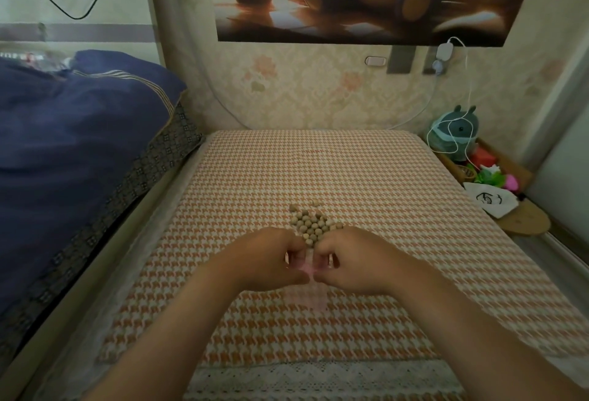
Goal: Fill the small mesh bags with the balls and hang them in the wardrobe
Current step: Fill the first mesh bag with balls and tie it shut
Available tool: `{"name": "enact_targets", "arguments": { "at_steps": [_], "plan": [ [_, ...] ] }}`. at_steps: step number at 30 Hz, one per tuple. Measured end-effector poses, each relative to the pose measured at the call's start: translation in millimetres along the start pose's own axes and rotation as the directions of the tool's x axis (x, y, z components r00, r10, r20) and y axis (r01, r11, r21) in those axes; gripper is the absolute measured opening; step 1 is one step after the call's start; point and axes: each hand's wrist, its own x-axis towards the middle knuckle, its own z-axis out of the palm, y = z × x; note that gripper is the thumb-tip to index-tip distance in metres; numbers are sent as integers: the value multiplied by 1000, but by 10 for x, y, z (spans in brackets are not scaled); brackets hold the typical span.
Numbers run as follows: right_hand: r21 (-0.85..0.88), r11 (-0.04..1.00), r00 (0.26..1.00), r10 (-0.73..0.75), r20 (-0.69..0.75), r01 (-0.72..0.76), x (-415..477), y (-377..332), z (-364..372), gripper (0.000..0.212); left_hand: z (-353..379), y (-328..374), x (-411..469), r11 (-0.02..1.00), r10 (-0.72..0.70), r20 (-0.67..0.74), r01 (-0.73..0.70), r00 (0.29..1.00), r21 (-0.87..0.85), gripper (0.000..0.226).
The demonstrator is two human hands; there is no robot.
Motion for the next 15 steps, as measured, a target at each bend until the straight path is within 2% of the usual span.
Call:
{"name": "enact_targets", "arguments": {
  "at_steps": [2, 4, 6, 7, 8, 9, 10, 12, 14, 15],
  "plan": [
    [20, 999, 999, 46, 23, -47, -9, 34, 6, 18, -10, -31, 0, 1000, -10, -18, 10, 1000, 10, 23],
    [21, 995, 996, 93, 15, -94, 0, 99, 13, 18, 2, -45, 1, 994, -10, -54, 5, 998, -105, 23],
    [62, 990, 992, 126, -24, -124, 10, 169, 20, 17, 47, -72, 15, 941, -65, -131, 17, 989, -337, 49],
    [118, 984, 989, 139, -49, -132, 14, 200, 28, 17, 77, -115, 28, 925, -123, -182, 47, 976, -376, 56],
    [173, 975, 986, 152, -73, -137, 16, 226, 39, 17, 111, -175, 46, 938, -172, -229, 88, 958, -334, 58],
    [209, 967, 982, 166, -93, -144, 22, 250, 48, 16, 152, -259, 69, 962, -213, -248, 159, 945, -223, 58],
    [223, 963, 978, 177, -106, -150, 35, 273, 61, 16, 199, -348, 91, 966, -255, -233, 240, 938, -92, 60],
    [241, 959, 975, 185, -120, -152, 78, 301, 92, 16, 305, -472, 123, 930, -335, -114, 348, 935, 117, 65],
    [269, 953, 974, 178, -138, -136, 130, 314, 123, 15, 405, -540, 172, 913, -379, -46, 382, 924, 146, 65],
    [274, 952, 975, 175, -139, -132, 157, 315, 137, 16, 433, -570, 205, 915, -384, -59, 389, 921, 109, 60]
  ]
}}
